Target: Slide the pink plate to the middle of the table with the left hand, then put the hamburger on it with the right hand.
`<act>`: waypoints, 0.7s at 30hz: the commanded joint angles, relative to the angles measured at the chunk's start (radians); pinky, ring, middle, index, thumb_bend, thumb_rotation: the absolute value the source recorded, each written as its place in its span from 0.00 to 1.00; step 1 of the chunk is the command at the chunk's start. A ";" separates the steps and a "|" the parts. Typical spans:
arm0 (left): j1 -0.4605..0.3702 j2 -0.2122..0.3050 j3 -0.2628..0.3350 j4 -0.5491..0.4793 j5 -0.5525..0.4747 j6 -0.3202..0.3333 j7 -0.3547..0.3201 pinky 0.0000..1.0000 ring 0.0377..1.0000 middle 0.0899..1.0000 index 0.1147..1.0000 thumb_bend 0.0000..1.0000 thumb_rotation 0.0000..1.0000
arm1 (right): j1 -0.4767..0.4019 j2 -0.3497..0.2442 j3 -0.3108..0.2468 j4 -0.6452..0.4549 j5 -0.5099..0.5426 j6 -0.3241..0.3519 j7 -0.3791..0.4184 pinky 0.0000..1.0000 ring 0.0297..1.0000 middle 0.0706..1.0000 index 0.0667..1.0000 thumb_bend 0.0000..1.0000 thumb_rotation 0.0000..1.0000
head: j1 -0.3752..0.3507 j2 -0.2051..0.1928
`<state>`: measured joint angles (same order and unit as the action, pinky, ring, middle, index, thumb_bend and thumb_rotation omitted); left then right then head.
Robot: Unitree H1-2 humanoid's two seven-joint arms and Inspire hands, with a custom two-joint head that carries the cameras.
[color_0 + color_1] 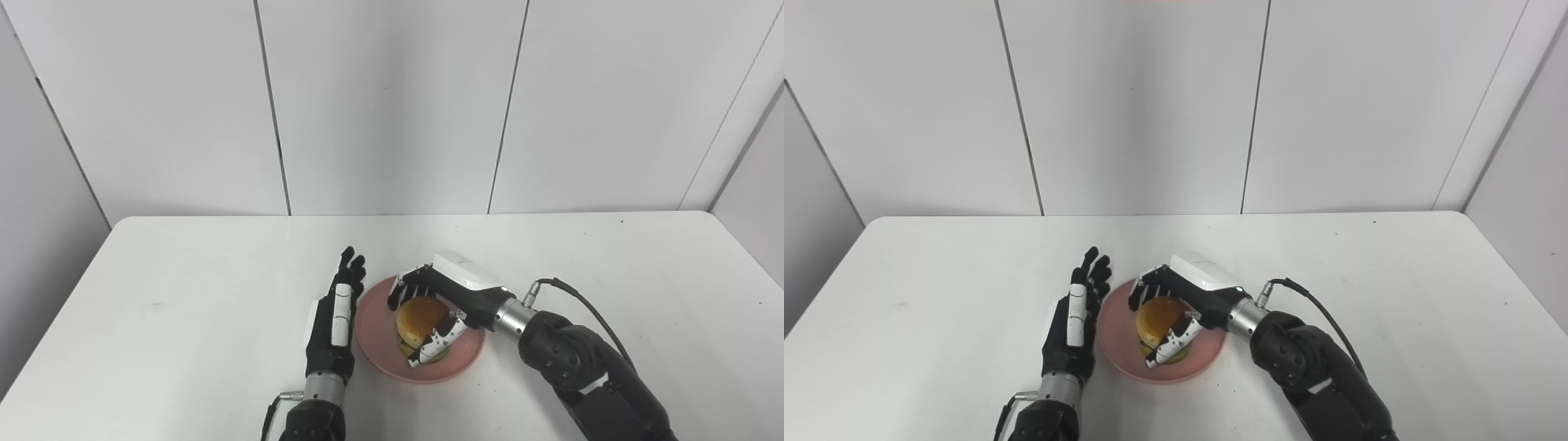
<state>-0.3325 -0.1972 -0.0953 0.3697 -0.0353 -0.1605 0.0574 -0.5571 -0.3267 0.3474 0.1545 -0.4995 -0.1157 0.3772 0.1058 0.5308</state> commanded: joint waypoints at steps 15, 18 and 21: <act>0.039 -0.031 -0.005 0.053 0.003 -0.042 0.006 1.00 0.99 0.97 0.96 0.77 1.00 | -0.033 0.014 -0.017 0.070 -0.024 -0.112 -0.132 0.49 0.58 0.60 0.53 0.55 0.08 | 0.006 0.001; 0.042 -0.029 -0.006 0.048 0.003 -0.034 0.005 1.00 0.99 0.97 0.96 0.77 1.00 | -0.016 0.014 -0.024 0.036 0.002 -0.083 -0.108 0.69 0.82 0.83 0.80 0.63 0.29 | 0.005 0.000; 0.043 -0.029 -0.007 0.047 0.008 -0.038 0.009 1.00 0.99 0.97 0.96 0.78 1.00 | 0.003 0.015 -0.036 -0.004 0.031 -0.051 -0.080 0.77 0.90 0.91 0.89 0.65 0.43 | 0.005 0.001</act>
<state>-0.3351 -0.1980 -0.1002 0.3741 -0.0355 -0.1742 0.0623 -0.5320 -0.3147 0.3317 0.1936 -0.4960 -0.1799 0.2990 0.1089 0.5308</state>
